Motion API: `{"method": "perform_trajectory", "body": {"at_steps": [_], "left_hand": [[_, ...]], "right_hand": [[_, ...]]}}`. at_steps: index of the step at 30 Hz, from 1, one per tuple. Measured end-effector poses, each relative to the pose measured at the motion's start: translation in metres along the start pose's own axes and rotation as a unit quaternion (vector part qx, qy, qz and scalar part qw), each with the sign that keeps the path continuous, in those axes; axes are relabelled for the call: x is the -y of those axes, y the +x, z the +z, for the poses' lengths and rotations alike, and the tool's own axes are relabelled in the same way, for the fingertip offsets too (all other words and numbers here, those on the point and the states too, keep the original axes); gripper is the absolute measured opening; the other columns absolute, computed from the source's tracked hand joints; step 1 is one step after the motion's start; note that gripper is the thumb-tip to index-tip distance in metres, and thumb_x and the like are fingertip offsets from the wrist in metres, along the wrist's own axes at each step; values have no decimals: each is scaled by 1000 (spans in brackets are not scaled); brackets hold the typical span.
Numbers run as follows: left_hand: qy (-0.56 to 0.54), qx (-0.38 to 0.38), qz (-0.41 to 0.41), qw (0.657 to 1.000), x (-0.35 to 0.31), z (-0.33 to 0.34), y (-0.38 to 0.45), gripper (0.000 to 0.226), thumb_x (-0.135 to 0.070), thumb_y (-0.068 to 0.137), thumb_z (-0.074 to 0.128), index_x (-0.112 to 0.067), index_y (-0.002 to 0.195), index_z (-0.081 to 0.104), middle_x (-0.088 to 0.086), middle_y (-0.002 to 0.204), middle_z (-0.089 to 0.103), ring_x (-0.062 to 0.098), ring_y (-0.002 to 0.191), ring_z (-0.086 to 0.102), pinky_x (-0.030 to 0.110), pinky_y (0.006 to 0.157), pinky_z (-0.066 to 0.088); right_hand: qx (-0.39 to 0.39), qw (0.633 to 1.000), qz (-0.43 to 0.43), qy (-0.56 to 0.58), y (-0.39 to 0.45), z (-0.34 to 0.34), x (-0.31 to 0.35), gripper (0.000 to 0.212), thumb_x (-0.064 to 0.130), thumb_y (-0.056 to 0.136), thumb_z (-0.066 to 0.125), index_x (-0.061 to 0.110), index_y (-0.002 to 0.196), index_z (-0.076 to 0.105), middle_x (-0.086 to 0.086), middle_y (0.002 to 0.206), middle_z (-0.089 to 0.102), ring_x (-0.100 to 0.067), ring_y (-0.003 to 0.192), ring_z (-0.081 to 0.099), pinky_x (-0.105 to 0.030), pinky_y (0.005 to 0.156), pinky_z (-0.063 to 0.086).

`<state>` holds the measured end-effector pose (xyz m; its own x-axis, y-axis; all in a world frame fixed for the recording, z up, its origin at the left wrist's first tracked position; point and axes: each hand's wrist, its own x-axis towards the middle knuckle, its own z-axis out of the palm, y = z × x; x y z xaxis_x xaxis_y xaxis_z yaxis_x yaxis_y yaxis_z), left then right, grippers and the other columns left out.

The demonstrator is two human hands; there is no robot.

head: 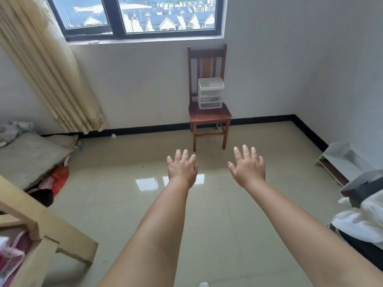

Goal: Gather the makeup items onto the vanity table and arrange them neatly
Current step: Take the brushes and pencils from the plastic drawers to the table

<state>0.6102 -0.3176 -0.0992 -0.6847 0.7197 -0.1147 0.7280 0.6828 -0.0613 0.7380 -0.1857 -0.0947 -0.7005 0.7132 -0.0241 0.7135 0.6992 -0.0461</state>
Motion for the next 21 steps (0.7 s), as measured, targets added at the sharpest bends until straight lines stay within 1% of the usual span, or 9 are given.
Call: {"method": "perform_trajectory", "body": {"at_steps": [5, 10, 16, 21], "left_hand": [[-18, -18, -7, 1000, 6, -33, 119, 47, -38, 98, 20, -27, 143, 15, 1, 155, 9, 24, 143, 2, 46, 111, 12], [0, -2, -3, 1000, 2, -36, 233, 47, -39, 98, 20, -27, 143, 16, 1, 155, 9, 24, 143, 2, 46, 111, 13], [-5, -29, -16, 999, -19, -48, 401, 46, -39, 97, 22, -28, 142, 18, 2, 154, 14, 24, 142, 5, 45, 111, 14], [-10, -27, -17, 999, -44, -66, 530, 45, -38, 97, 22, -28, 141, 20, 2, 153, 15, 24, 142, 7, 43, 109, 17]], "right_hand": [[-2, 1000, 18, -21, 111, -14, -14, 57, 46, 94, 25, 23, 144, 10, -7, 155, 7, -29, 142, 4, -44, 113, 12], [8, 999, 26, -28, 225, -6, -36, 57, 45, 94, 26, 21, 144, 12, -7, 155, 6, -28, 142, 3, -45, 113, 12], [9, 999, 34, -28, 387, 5, -74, 57, 44, 95, 26, 21, 144, 12, -7, 155, 6, -28, 142, 3, -45, 113, 12], [13, 1000, -2, -27, 525, -1, -98, 56, 43, 95, 26, 20, 144, 12, -7, 155, 5, -28, 142, 2, -46, 113, 11]]}}
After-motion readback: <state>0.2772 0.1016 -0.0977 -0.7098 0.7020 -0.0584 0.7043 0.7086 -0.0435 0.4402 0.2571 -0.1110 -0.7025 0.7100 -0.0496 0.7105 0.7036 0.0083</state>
